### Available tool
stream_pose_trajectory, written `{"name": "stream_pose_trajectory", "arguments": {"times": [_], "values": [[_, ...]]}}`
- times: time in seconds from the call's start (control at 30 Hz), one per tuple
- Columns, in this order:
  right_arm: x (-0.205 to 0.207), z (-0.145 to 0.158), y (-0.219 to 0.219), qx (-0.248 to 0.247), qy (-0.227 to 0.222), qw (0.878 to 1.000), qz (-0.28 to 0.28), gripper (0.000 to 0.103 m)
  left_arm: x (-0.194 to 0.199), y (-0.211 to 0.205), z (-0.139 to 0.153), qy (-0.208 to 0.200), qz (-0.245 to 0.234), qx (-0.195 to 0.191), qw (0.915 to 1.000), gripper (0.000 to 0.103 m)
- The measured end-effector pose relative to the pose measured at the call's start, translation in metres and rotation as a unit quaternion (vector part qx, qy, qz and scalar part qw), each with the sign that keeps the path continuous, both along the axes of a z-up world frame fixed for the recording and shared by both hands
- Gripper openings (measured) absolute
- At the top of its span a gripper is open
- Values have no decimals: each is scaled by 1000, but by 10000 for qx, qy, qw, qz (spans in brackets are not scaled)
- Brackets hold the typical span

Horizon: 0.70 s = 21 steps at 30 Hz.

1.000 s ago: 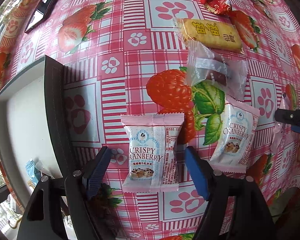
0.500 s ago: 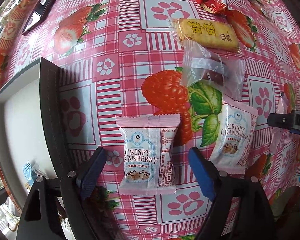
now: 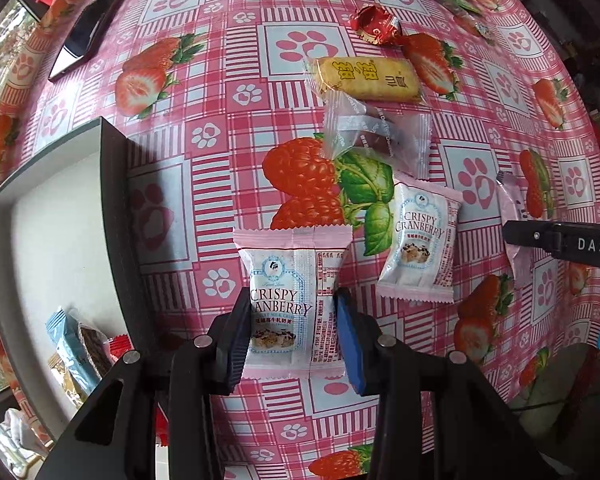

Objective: Organize snacks
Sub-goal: 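Grip the Crispy Cranberry packet with the left tool while the right tool grips the pink snack, then carry both snacks into the white tray and open both tools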

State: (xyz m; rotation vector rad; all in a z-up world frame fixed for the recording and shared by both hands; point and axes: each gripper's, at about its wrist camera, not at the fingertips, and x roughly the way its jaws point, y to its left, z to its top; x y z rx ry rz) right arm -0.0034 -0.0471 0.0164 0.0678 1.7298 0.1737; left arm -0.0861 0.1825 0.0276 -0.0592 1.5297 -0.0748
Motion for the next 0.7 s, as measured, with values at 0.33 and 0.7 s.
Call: {"name": "stream_pose_trajectory", "arguments": {"times": [0.33,0.7], "values": [[-19,40,32,468,-306,9981,251,25,-18,23,32,-339,185,113,9992,43],[-19,60,137,813,-453,9903,1028,25,-29,88,44,-532,743,242,9955,43]]}}
